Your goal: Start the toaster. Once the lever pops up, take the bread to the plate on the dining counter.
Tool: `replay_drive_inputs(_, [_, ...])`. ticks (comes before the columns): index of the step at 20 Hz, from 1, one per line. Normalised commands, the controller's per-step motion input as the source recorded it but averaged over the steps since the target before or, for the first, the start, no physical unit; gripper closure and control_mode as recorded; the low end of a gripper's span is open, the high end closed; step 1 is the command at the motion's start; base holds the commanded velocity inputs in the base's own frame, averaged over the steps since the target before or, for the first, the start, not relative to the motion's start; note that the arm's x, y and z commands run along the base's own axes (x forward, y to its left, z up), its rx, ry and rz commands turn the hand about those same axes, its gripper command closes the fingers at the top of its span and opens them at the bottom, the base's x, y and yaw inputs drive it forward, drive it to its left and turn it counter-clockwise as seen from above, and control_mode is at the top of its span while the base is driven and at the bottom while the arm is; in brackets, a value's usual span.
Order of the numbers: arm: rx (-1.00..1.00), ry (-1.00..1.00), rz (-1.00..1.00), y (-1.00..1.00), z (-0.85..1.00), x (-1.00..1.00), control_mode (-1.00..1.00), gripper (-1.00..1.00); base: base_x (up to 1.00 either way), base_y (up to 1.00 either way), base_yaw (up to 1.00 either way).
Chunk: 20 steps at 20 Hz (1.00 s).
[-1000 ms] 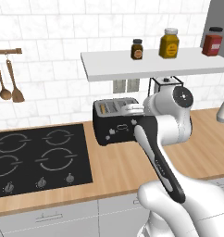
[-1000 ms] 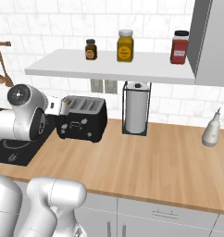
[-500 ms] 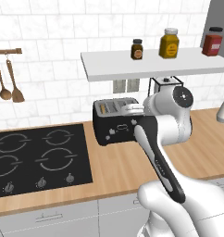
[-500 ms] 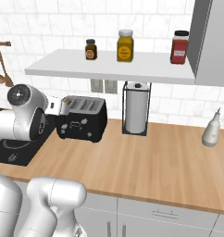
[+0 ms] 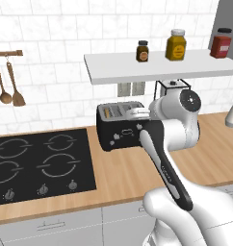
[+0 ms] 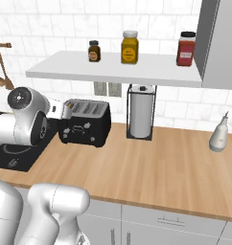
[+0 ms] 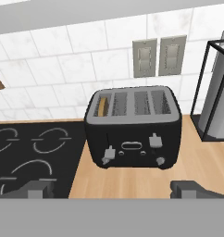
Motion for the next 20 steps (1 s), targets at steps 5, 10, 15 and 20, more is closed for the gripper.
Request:
replay_drive_inputs(5, [0.00,0.00,0.00,0.00,0.00,0.00,-1.00,-1.00,0.00,0.00,0.00])
replay_drive_inputs(10, [0.00,0.00,0.00,0.00,0.00,0.00,-1.00,-1.00,0.00,0.00,0.00])
replay_drive_inputs(15, [0.00,0.00,0.00,0.00,0.00,0.00,-1.00,-1.00,0.00,0.00,0.00])
replay_drive_inputs(20, [0.00,0.00,0.00,0.00,0.00,0.00,-1.00,-1.00,0.00,0.00,0.00])
